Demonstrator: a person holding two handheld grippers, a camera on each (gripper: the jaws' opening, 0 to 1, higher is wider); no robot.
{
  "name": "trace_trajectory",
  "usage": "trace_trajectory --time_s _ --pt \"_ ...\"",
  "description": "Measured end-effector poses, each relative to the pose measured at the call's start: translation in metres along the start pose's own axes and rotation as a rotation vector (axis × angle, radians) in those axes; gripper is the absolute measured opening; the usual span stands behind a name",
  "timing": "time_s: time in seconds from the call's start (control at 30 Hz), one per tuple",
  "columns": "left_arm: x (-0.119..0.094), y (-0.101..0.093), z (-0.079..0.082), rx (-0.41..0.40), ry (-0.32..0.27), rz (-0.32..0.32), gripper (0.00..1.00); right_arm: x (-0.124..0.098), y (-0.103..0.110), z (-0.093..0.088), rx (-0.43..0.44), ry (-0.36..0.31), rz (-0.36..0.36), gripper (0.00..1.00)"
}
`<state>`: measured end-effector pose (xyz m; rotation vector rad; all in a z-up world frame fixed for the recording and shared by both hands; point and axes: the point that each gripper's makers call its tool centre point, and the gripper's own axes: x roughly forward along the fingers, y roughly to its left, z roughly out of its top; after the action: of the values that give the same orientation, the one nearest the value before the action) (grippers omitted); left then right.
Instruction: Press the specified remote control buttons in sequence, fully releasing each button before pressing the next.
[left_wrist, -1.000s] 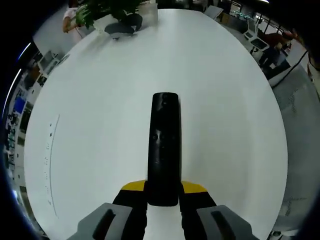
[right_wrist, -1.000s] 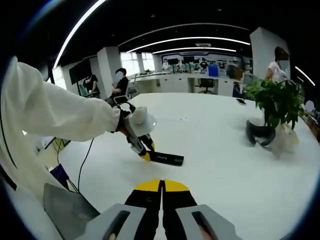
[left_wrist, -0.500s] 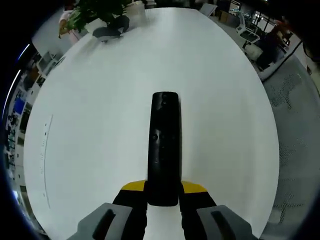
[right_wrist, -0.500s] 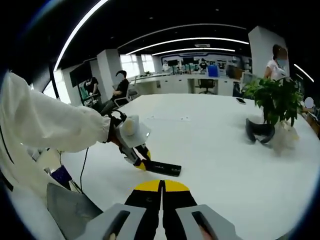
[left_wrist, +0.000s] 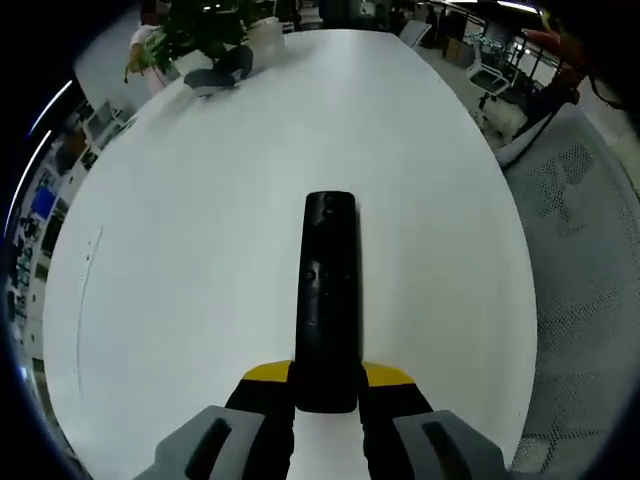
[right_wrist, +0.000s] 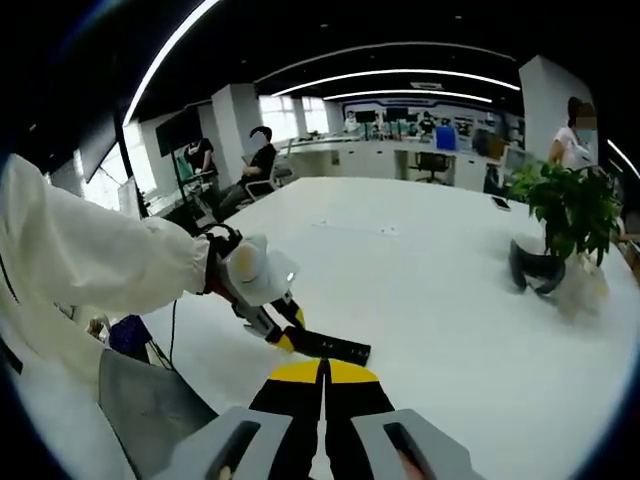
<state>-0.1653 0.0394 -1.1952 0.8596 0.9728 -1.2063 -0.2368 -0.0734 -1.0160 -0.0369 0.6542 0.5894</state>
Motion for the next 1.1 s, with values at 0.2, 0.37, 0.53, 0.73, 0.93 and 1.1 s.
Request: trace_trajectory --time_s 0.2,0.37,0.53,0.73,0.93,1.1 --pt "-0.001 -0.023 -0.002 -0.012 -0.017 0.002 0.24 0.007 0.007 -0.004 -0.013 0.027 0.024 0.00" --pt "-0.002 -0.039 -0.002 -0.020 -0.003 0.005 0.24 0.012 0.011 -0.012 -0.028 0.052 0.044 0.00" --pt "-0.003 -0.052 -0.004 -0.025 -0.011 0.002 0.24 0.018 0.010 -0.022 -0.021 0.080 0.053 0.00" --pt "-0.003 -0.062 -0.004 -0.032 -0.015 0.002 0.24 0.023 0.008 -0.032 -0.011 0.105 0.068 0.00" --pt "-0.004 -0.073 -0.005 -0.047 -0.018 0.005 0.24 0.030 0.006 -0.044 0.005 0.129 0.077 0.00" --pt "-0.004 -0.079 -0.006 -0.055 -0.012 0.007 0.24 0.036 0.005 -0.057 0.010 0.167 0.081 0.00"
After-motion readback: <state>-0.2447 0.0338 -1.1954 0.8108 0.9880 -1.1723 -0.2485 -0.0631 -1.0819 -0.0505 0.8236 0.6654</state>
